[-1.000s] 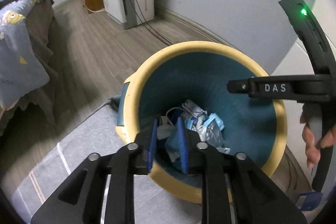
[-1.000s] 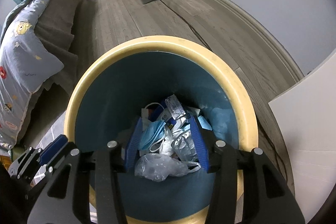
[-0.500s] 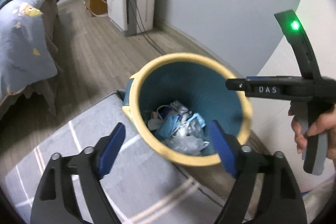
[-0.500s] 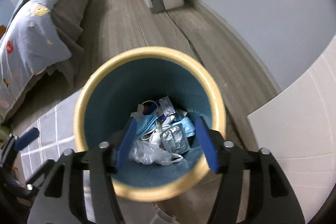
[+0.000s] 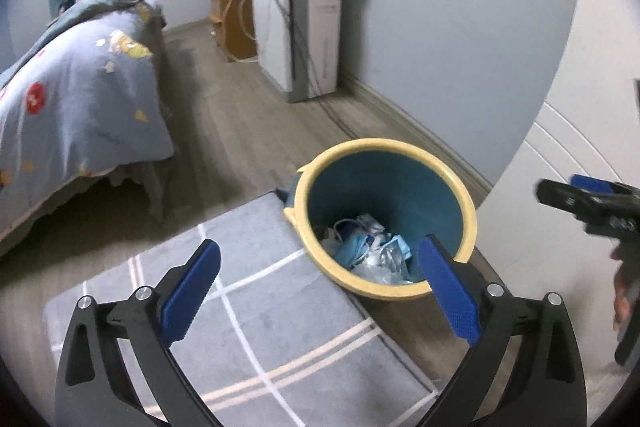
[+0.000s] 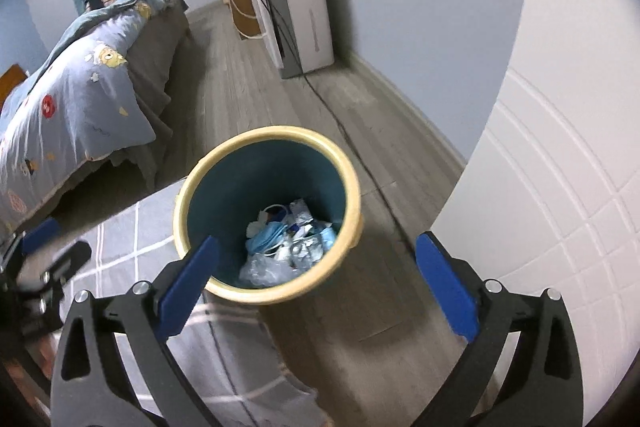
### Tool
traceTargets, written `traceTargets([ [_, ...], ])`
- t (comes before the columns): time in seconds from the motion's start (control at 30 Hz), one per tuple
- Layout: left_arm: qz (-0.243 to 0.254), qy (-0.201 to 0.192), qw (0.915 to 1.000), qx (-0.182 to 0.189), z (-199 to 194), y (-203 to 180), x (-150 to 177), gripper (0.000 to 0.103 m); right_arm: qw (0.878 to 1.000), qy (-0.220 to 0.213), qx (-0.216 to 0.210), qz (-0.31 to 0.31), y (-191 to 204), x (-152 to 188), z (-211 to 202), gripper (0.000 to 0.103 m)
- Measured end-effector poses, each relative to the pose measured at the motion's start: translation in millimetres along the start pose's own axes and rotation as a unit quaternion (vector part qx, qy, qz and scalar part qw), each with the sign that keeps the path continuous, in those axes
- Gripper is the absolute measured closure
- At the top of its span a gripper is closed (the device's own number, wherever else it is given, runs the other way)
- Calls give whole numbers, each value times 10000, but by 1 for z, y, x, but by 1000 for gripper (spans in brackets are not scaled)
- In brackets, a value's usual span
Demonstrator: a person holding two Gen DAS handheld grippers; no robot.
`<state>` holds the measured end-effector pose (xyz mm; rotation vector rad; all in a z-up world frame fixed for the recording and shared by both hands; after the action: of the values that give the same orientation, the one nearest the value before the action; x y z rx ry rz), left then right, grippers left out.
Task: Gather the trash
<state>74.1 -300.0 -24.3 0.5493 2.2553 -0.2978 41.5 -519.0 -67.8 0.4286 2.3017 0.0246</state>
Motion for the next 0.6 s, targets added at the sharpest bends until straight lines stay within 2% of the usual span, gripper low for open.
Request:
traceTargets([
  [0.07, -155, 174, 9997, -59, -2, 2, 3, 5, 9991, -156, 18, -399, 0, 0, -8, 6],
  [0.17, -394, 465, 9981, 37, -4, 0, 11, 5, 9962, -142, -101, -858, 2, 5, -6, 6],
  [0.23, -489, 386, 9980, 115, -8, -2, 15, 5, 9956, -66, -231, -906, 2, 8, -3, 6],
  [0.37, -361, 218, 9990, 140, -13, -5, 20, 5, 9950, -58, -437, -892, 6, 11, -2, 6],
  [0.53, -389, 195, 9985, 340, -15, -5, 25, 5, 9926, -110, -481, -1108, 16, 10, 1, 6],
  [0.6, -290, 162, 9993, 142, -15, -2, 24, 5, 9916, -96, -445, -1211, 19, 10, 5, 6],
])
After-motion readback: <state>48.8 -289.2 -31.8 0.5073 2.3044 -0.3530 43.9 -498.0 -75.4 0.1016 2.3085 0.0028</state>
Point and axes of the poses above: each gripper's, at about its wrist camera, not at the fingertips, and z roughly the way its jaws point, y to its left, x to its underside, the point moved 7 cm from there along z, roughly the way its jaws point, and after that the axes turned 6 degrees about -y, right-handed, at the moved point
